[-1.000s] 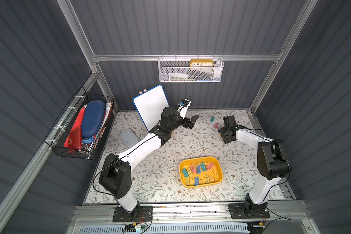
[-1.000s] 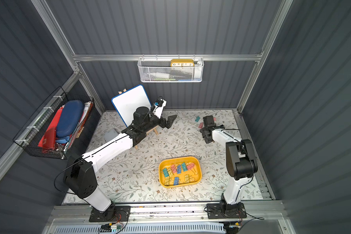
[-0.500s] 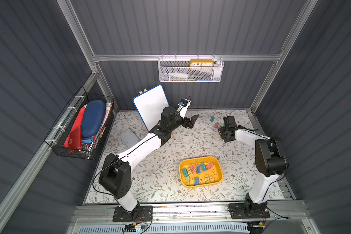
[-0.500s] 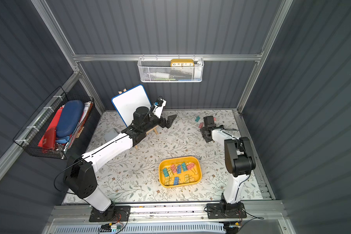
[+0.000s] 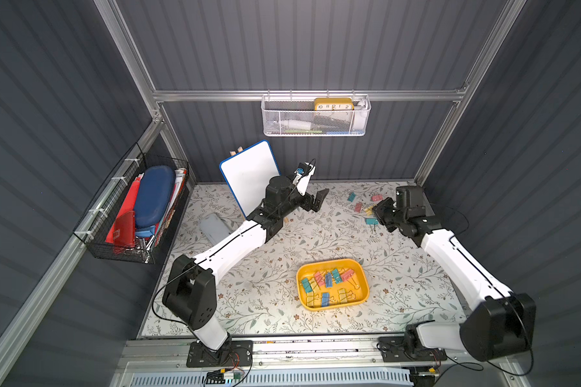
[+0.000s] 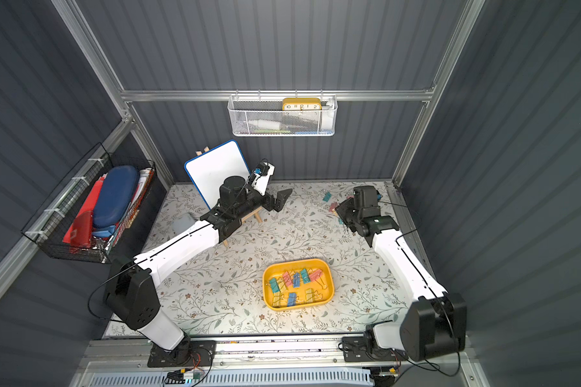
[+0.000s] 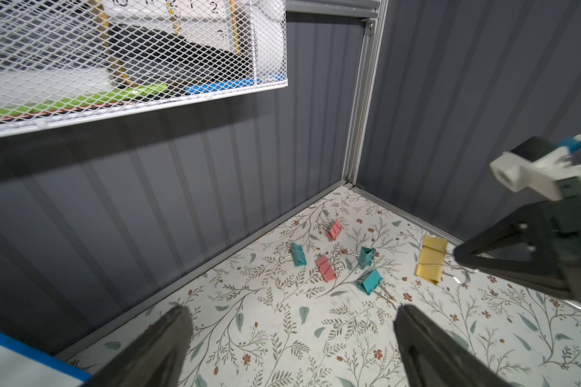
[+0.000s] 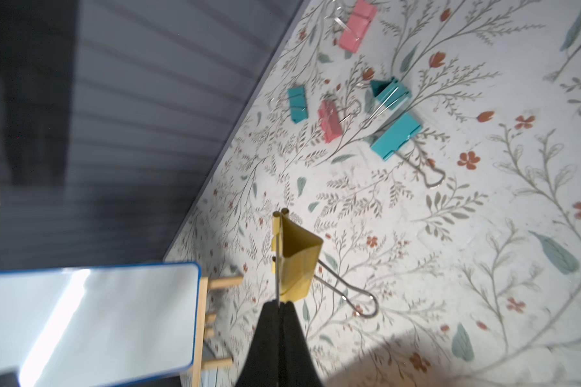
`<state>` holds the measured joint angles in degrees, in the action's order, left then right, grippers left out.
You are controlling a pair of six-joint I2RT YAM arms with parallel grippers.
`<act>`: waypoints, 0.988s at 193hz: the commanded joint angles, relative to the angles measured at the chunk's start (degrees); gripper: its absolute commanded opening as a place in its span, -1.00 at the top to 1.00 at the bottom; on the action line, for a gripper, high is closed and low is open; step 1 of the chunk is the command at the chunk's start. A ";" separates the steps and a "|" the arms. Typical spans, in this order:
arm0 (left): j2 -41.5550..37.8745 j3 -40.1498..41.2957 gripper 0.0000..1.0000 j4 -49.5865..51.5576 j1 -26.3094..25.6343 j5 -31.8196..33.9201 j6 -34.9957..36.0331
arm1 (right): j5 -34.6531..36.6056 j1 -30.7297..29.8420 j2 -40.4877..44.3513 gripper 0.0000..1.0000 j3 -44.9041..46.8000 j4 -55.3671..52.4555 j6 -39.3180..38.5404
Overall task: Put the binder clips in the storage box
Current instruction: Pick up the binder clip at the center of the board, then place the binder clip in the storage box.
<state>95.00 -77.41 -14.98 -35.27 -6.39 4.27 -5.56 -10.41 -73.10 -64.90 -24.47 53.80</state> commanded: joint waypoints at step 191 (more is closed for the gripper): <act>-0.21 0.38 -0.98 -1.01 -0.06 -0.81 0.21 | 3.33 -33.44 -11.29 1.00 5.97 -29.88 -15.32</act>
<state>95.00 -77.41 -15.38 -35.27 -7.01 4.27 -2.09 -42.98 -83.92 -60.25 -58.04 38.28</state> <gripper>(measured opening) 0.993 0.043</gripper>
